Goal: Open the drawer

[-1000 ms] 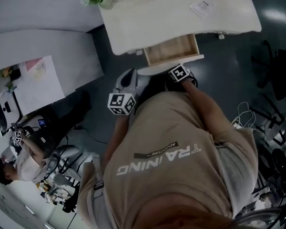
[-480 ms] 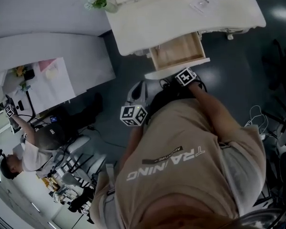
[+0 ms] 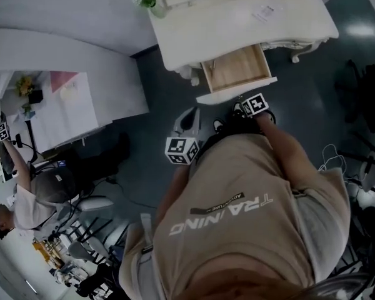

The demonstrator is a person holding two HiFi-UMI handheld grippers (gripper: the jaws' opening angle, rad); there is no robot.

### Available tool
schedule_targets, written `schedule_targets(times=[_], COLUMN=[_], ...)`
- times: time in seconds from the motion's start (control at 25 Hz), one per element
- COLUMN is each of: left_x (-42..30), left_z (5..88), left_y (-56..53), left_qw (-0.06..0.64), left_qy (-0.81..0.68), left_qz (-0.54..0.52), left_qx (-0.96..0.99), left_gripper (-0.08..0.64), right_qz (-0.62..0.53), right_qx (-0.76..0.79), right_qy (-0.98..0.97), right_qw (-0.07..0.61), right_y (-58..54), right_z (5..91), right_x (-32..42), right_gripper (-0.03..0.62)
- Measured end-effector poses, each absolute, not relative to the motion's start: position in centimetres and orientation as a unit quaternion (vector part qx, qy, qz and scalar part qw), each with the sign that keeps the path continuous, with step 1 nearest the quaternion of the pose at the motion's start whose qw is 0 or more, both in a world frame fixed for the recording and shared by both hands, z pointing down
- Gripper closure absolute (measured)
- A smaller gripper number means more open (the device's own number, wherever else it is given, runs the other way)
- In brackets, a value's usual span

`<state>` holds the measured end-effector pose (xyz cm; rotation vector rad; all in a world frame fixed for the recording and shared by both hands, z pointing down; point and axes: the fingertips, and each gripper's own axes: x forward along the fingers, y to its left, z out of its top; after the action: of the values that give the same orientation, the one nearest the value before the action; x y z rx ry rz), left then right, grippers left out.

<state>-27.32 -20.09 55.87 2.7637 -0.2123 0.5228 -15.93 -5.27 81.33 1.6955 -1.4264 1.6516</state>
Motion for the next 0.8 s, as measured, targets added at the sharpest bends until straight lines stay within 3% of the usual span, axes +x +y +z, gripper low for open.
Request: schedule_targets(times=[0.12, 0.44, 0.8], left_x=[-30.2, -29.9, -28.6], left_z=[56.6, 56.0, 50.3], left_y=[-19.7, -19.0, -16.5], left_qw=[0.172, 0.158, 0.070], left_qy=[-0.062, -0.024, -0.032], left_qz=[0.177, 0.162, 0.139], left_qx=[0.967, 0.974, 0.987], left_gripper=[0.561, 0.561, 0.561], right_qz=[0.576, 0.465, 0.178], right_qx=[0.617, 0.684, 0.777], right_qy=[-0.513, -0.559, -0.597], right_qw=[0.155, 0.064, 0.095], right_y=[-4.7, -3.7, -2.4], right_z=[79.5, 69.4, 53.6], right_x=[-18.3, -18.1, -16.3], right_gripper=[0.456, 0.463, 0.588])
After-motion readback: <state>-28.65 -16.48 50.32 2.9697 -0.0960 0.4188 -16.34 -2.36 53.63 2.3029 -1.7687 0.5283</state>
